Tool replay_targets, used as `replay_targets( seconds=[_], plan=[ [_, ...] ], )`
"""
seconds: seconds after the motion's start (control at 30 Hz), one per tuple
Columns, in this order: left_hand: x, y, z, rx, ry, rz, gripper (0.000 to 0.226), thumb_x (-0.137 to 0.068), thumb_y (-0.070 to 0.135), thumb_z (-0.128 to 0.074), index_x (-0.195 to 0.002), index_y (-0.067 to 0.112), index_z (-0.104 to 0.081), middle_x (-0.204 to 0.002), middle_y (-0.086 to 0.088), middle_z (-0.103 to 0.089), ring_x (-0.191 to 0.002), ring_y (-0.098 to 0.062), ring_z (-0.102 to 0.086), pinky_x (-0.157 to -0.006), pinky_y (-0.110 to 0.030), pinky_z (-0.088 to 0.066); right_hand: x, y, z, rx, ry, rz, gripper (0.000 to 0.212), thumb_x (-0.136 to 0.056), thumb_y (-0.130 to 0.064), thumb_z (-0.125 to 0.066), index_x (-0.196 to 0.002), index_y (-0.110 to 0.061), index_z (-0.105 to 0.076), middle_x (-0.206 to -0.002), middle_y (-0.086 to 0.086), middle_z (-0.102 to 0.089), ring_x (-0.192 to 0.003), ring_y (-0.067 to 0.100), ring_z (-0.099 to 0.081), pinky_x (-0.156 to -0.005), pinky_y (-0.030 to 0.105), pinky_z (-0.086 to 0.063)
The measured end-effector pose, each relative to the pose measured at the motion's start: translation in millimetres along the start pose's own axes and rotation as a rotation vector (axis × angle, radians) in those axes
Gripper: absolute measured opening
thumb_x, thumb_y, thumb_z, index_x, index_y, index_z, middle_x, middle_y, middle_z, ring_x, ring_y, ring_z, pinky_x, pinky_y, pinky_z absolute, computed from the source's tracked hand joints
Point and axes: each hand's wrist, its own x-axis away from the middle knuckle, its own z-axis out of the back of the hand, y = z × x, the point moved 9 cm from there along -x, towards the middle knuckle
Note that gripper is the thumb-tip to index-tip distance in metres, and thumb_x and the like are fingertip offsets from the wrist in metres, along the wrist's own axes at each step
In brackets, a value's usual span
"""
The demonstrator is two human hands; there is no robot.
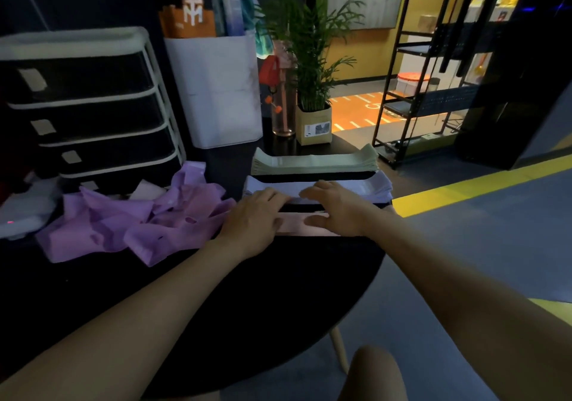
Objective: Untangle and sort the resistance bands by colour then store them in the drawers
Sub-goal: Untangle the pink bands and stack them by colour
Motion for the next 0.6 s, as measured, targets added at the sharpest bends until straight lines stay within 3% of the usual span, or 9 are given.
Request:
replay_targets(
  seconds=[0.17,0.3,0.4,0.53,0.6],
  plan=[
    [33,-48,36,-0.087,0.106,0.100,0.045,-0.088,0.022,-0.058,-0.132,0.019,-0.047,-0.131,0.000,-0.048,-0.120,-0.022,-0.045,-0.095,-0.029,-0.031,-37,-59,-2,-0.140,0.035,0.032,0.055,-0.087,-0.028,-0.064,-0.136,-0.013,-0.043,-0.133,0.010,-0.044,-0.125,0.027,-0.040,-0.101,0.035,-0.036],
    [73,-91,57,-0.119,0.150,0.143,0.048,-0.082,0.038,-0.056,-0.126,0.018,-0.055,-0.125,-0.004,-0.056,-0.113,-0.027,-0.054,-0.093,-0.033,-0.039,-66,-112,-16,-0.115,0.038,0.126,0.062,-0.079,-0.024,-0.072,-0.133,-0.010,-0.047,-0.127,0.014,-0.046,-0.120,0.032,-0.043,-0.100,0.029,-0.029],
    [97,-125,70,-0.112,0.150,0.231,0.050,-0.080,0.025,-0.066,-0.127,0.018,-0.055,-0.124,-0.006,-0.055,-0.114,-0.027,-0.052,-0.094,-0.034,-0.038,-85,-142,-24,-0.107,0.019,0.159,0.068,-0.075,-0.026,-0.075,-0.136,-0.017,-0.045,-0.127,0.012,-0.042,-0.118,0.032,-0.040,-0.103,0.034,-0.031],
    [119,-169,92,0.050,0.271,0.343,0.035,-0.086,0.020,-0.059,-0.120,0.011,-0.059,-0.119,-0.007,-0.057,-0.112,-0.026,-0.053,-0.092,-0.040,-0.044,-112,-171,-24,-0.162,0.000,0.159,0.061,-0.079,-0.026,-0.072,-0.134,-0.016,-0.048,-0.129,0.012,-0.043,-0.124,0.027,-0.036,-0.099,0.024,-0.021],
    [121,-194,94,0.089,0.279,0.411,0.034,-0.086,0.013,-0.058,-0.120,0.011,-0.058,-0.120,-0.008,-0.056,-0.113,-0.025,-0.052,-0.094,-0.039,-0.042,-129,-177,-32,-0.148,-0.031,0.135,0.067,-0.076,-0.034,-0.075,-0.135,-0.020,-0.046,-0.132,0.010,-0.040,-0.125,0.030,-0.035,-0.105,0.029,-0.022]
  ],
)
